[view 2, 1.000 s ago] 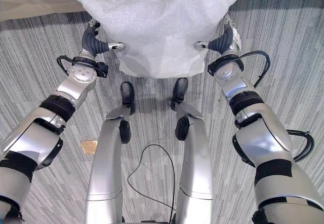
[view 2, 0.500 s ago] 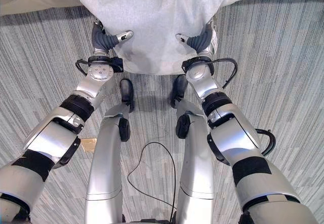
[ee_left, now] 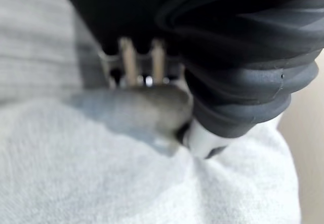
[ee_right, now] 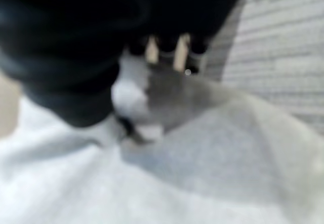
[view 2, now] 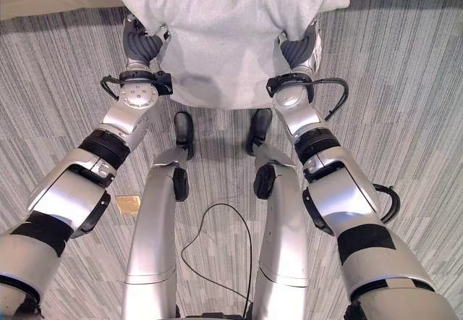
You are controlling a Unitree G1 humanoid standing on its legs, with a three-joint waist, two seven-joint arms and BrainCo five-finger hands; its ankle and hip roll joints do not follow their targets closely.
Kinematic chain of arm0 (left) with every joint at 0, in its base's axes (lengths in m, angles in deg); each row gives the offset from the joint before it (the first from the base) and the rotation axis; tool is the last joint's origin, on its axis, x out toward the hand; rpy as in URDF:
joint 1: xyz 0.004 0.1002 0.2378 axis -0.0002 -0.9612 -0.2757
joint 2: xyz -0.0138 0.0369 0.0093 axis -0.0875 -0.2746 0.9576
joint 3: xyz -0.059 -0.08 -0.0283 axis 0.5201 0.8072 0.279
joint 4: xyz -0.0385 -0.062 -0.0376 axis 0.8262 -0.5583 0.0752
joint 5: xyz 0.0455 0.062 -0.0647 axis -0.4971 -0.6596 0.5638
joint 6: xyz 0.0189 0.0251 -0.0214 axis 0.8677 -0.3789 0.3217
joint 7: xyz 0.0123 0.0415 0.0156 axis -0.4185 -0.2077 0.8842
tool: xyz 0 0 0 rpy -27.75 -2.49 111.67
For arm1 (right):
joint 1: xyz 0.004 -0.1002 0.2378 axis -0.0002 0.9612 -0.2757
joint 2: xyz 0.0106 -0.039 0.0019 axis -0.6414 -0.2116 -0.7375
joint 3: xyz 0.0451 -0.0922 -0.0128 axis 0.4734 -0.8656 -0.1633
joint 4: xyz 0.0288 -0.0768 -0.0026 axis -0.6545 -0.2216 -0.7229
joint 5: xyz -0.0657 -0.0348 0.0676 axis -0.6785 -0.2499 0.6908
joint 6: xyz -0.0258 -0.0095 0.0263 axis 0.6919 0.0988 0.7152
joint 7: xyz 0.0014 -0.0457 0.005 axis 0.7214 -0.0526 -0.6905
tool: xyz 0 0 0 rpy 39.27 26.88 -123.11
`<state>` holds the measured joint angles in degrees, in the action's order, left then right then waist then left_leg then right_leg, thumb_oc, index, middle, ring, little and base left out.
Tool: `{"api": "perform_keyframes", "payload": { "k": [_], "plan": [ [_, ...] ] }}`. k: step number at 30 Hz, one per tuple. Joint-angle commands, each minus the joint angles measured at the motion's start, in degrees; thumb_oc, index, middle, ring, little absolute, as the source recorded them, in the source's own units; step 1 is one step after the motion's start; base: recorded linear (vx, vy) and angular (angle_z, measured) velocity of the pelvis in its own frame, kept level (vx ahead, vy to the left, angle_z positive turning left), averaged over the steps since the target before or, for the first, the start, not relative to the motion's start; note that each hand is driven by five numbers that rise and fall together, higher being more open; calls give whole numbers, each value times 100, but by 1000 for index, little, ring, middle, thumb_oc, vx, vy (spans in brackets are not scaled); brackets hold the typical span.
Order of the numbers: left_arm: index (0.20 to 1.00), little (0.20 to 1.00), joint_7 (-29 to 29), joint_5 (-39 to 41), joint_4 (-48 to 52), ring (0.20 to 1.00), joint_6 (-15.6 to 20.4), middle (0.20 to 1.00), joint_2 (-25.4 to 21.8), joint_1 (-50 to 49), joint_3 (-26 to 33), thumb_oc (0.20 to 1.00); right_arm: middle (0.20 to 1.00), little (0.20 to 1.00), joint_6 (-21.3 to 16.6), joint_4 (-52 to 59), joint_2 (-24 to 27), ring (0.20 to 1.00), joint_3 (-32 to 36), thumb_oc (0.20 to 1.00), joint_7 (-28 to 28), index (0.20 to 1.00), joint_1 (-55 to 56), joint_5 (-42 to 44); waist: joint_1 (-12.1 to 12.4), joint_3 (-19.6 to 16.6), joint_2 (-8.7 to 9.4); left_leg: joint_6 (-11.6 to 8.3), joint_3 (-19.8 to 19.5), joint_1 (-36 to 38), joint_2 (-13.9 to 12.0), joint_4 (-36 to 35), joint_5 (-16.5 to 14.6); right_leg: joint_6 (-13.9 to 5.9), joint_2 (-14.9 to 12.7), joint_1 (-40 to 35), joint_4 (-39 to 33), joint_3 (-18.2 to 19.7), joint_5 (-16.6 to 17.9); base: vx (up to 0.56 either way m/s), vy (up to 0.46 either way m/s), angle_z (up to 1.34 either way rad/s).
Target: Pick up all the scattered cushions and arrange them neatly on the sofa.
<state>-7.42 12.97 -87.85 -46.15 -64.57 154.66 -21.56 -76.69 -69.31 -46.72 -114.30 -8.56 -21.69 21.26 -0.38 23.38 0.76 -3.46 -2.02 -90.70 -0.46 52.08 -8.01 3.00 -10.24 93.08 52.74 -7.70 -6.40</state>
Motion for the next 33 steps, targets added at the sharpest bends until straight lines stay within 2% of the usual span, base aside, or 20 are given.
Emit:
{"api": "perform_keyframes", "payload": {
  "k": [1, 3, 7, 8, 9, 12, 13, 15, 17, 19, 20, 21, 23, 25, 26, 28, 29, 30, 33],
  "plan": [
    [200, 200, -127, 51, 871, 200, 603, 200, 344, -305, 545, 200, 200, 200, -481, 959, -487, 200, -288, 200, -102, 200, 31, -237, -214, -828, -231, -136, -258, 199, 153, -495, 50, -823, 202, -317, -281, 166, -110, -43, -1, 14],
    [200, 200, -151, 3, 1072, 200, 615, 200, 385, -474, 610, 200, 200, 200, -477, 1120, -448, 200, -225, 200, -148, 200, 173, -299, -233, -942, -209, -143, -201, 311, 146, -669, 85, -819, 199, -383, -376, 173, -96, -71, 0, 9],
    [200, 200, -257, -211, 1771, 200, 645, 200, 645, -1178, 746, 200, 200, 200, -554, 1749, -459, 200, 42, 200, -314, 200, 877, -514, -278, -1027, -217, -159, -195, 1279, 118, -1406, 175, -816, 215, -1362, -987, 56, -91, -95, 7, 3],
    [200, 200, -254, -216, 1786, 200, 640, 200, 650, -1202, 744, 200, 200, 200, -547, 1769, -458, 200, 45, 200, -314, 200, 906, -520, -277, -1009, -219, -160, -199, 1336, 117, -1443, 189, -815, 216, -1419, -1020, 49, -80, -93, 26, 5],
    [200, 200, -317, -234, 1991, 200, 666, 200, 778, -1483, 823, 200, 200, 200, -629, 2090, -515, 200, 228, 200, -360, 200, 1248, -568, -299, -1035, -216, -181, -223, 1777, 91, -1805, 236, -831, 218, -1855, -1340, -5, -51, -52, 10, 7],
    [200, 200, -375, -262, 2168, 200, 659, 200, 874, -1743, 838, 200, 200, 200, -642, 2379, -570, 200, 331, 200, -440, 200, 1576, -604, -307, -1020, -211, -206, -257, 2237, 53, -2139, 296, -838, 192, -2354, -1680, -51, -13, -55, 3, 2],
    [200, 200, -453, -280, 2324, 200, 654, 200, 969, -1976, 796, 200, 200, 200, -655, 2640, -635, 200, 398, 200, -522, 200, 1899, -632, -306, -1033, -202, -221, -284, 2724, 42, -2495, 364, -843, 164, -2827, -2019, -122, 37, -33, -9, -1],
    [200, 200, -486, -314, 2424, 200, 651, 200, 983, -2129, 784, 200, 200, 200, -662, 2798, -631, 200, 432, 200, -546, 200, 2097, -665, -305, -1032, -199, -227, -286, 3017, 50, -2692, 407, -853, 147, -3106, -2210, -160, 63, -28, -8, 2],
    [200, 200, -617, -345, 2611, 200, 645, 200, 1092, -2527, 733, 200, 200, 200, -714, 3074, -677, 200, 491, 200, -655, 200, 2602, -711, -265, -1084, -198, -250, -305, 3802, 66, -3209, 523, -879, 104, -3827, -2695, -250, 116, -21, -23, 6],
    [200, 200, -647, -322, 2635, 200, 651, 200, 1122, -2664, 710, 200, 200, 200, -724, 3151, -684, 200, 479, 200, -695, 200, 2763, -716, -252, -1078, -196, -253, -309, 4046, 81, -3348, 564, -880, 105, -4056, -2820, -287, 143, -8, -20, 6],
    [200, 200, -750, -333, 2776, 200, 635, 200, 1152, -2978, 687, 200, 200, 200, -744, 3305, -673, 200, 540, 200, -786, 200, 3131, -700, -224, -1097, -194, -277, -326, 4669, 60, -3728, 665, -905, 131, -4675, -3238, -402, 208, -64, -27, 3],
    [200, 200, -793, -332, 2800, 200, 616, 200, 1146, -3115, 647, 200, 200, 200, -745, 3367, -685, 200, 557, 200, -838, 200, 3283, -680, -219, -1091, -181, -263, -330, 4813, 98, -3835, 853, -864, 124, -4847, -3380, -455, 378, -51, -34, 1],
    [200, 200, -829, -357, 2833, 200, 585, 200, 1153, -3249, 623, 200, 200, 200, -769, 3424, -698, 200, 589, 200, -878, 200, 3480, -659, -215, -1079, -174, -270, -330, 5082, 90, -3934, 880, -867, 145, -5105, -3458, -495, 389, -14, -22, 6],
    [200, 200, -979, -453, 2952, 200, 540, 200, 1112, -3767, 619, 200, 200, 200, -770, 3614, -630, 200, 583, 200, -1099, 200, 4027, -709, -185, -1115, -152, -291, -309, 5799, 30, -4181, 915, -870, 205, -5884, -3705, -629, 364, 61, -52, 12],
    [200, 200, -978, -454, 2956, 200, 539, 200, 1111, -3773, 618, 200, 200, 200, -768, 3618, -630, 200, 582, 200, -1099, 200, 4033, -710, -185, -1102, -152, -291, -310, 5824, 29, -4191, 917, -870, 207, -5909, -3715, -631, 366, 87, -46, 7],
    [200, 200, -1119, -783, 3019, 200, 430, 200, 995, -4235, 666, 200, 200, 200, -796, 3747, -600, 200, 655, 200, -1289, 200, 4550, -762, -158, -1182, -126, -345, -308, 6498, -32, -4344, 908, -846, 294, -6700, -3956, -714, 290, 83, -70, 1],
    [200, 200, -1118, -784, 3022, 200, 428, 200, 995, -4239, 665, 200, 200, 200, -796, 3749, -600, 200, 655, 200, -1289, 200, 4553, -762, -159, -1170, -127, -345, -310, 6517, -33, -4350, 909, -846, 297, -6720, -3964, -717, 291, 140, -91, 1],
    [200, 200, -1167, -783, 3003, 200, 427, 200, 961, -4492, 793, 200, 200, 200, -797, 3808, -555, 200, 687, 200, -1407, 200, 4784, -781, -141, -1287, -92, -353, -280, 6851, -59, -4402, 869, -833, 384, -7149, -4185, -741, 276, 150, -59, 9],
    [200, 200, -1245, -767, 3031, 200, 372, 200, 885, -4797, 1009, 200, 200, 200, -748, 3853, -477, 200, 846, 200, -1515, 200, 5081, -801, -123, -1425, -46, -409, -234, 7234, -84, -4342, 823, -797, 483, -7814, -4509, -789, 217, 135, -57, 4]
  ]
}}
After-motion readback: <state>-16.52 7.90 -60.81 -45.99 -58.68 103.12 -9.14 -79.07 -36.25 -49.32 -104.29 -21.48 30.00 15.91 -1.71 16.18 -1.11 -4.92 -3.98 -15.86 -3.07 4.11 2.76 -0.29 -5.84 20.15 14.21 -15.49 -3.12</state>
